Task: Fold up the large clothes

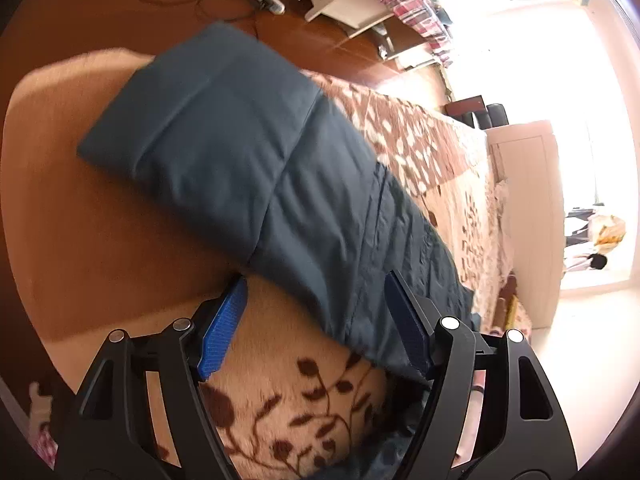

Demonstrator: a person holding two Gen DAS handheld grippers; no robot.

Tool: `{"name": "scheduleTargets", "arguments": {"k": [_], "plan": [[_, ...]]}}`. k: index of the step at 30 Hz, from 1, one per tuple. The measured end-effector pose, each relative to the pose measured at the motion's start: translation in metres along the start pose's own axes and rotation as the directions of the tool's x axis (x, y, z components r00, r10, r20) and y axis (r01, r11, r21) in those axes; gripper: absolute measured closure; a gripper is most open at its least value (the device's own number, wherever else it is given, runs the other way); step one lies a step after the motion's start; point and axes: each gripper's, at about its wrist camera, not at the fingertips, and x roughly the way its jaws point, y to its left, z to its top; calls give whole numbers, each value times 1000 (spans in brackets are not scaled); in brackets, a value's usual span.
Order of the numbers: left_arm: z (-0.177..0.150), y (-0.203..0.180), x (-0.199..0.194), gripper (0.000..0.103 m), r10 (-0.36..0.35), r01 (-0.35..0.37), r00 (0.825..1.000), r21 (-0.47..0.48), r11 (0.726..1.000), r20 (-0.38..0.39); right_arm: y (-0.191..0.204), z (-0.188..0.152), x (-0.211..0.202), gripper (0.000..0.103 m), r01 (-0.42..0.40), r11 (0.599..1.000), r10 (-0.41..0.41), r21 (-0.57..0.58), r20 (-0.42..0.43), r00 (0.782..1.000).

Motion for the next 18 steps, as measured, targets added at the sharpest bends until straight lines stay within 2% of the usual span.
{"name": "scheduleTargets", "arguments": {"k": [4,8,9,10,12,15,16,17,18], "plan": [[7,-10,5,33,30,-32,999,57,998,42,14,45,3,37,-35,998,39,-46,90,995],[19,-1,8,35,20,-20,998,4,1000,64,23,94,22,37,-92,995,95,-22,129,987],[23,0,8,44,23,-23,997,-3,1000,78,26,109,31,38,-100,995,101,-13,133,986],[25,1,9,61,46,-46,995,0,999,90,29,118,37,39,-92,996,93,-10,135,986],[30,7,8,84,91,-93,991,17,996,97,37,140,56,48,-64,998,66,-17,138,988],[31,16,2,91,49,-52,994,21,998,95,45,161,80,53,-13,999,17,-31,122,992],[32,15,1,93,40,-44,994,39,998,99,48,167,91,55,26,999,-21,-41,108,994],[32,13,-1,93,34,-42,994,70,997,106,50,172,101,59,63,997,-58,-44,91,994],[32,11,-3,94,32,-42,993,94,995,110,51,175,110,71,79,996,-76,-44,71,995]]}}
